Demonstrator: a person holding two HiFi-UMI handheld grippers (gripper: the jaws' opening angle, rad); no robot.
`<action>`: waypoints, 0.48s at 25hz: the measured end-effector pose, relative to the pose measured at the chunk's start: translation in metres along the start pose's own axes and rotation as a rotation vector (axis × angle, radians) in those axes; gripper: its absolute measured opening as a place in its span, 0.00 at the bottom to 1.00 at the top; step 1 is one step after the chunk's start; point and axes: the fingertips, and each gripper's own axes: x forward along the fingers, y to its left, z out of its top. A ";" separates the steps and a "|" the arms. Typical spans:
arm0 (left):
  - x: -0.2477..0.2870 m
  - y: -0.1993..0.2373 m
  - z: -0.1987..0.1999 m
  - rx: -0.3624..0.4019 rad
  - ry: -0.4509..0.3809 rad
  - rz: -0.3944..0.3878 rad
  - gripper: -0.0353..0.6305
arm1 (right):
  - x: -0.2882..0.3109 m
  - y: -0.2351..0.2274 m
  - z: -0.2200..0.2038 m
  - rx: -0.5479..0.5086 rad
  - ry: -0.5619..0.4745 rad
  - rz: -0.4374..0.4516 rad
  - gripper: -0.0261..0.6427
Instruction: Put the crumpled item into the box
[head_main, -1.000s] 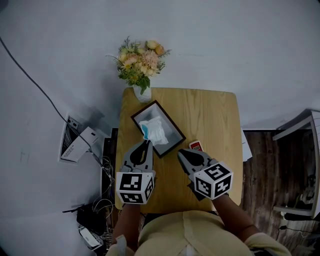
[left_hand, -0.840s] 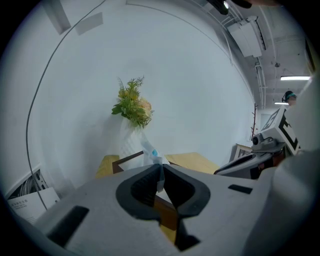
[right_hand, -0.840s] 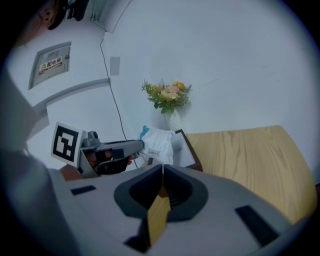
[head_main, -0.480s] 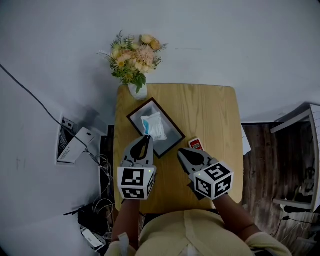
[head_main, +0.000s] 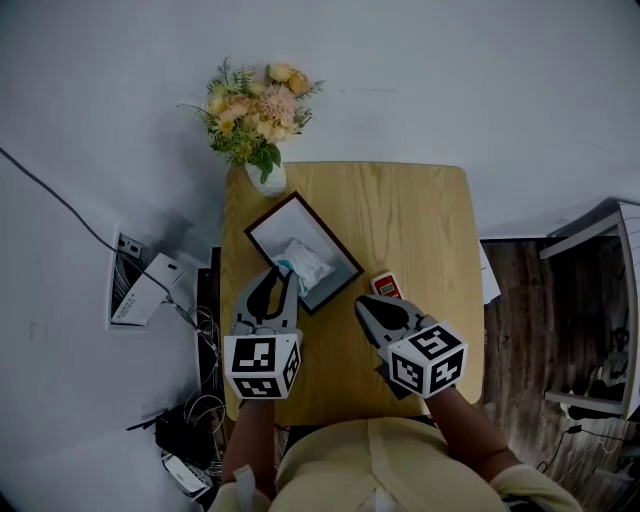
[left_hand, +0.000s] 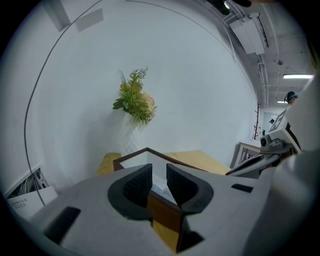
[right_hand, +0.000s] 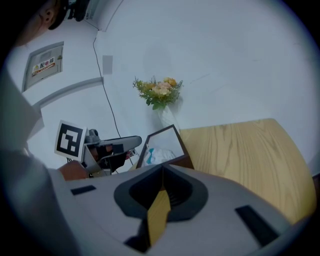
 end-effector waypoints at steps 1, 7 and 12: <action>-0.002 0.000 -0.001 -0.003 0.000 0.004 0.16 | -0.001 0.000 -0.001 0.002 0.001 0.001 0.08; -0.016 -0.005 -0.003 -0.023 -0.012 0.032 0.16 | -0.007 0.005 0.000 -0.008 -0.009 0.023 0.08; -0.027 -0.012 -0.007 -0.055 0.001 0.034 0.14 | -0.016 0.006 0.002 -0.016 -0.022 0.031 0.08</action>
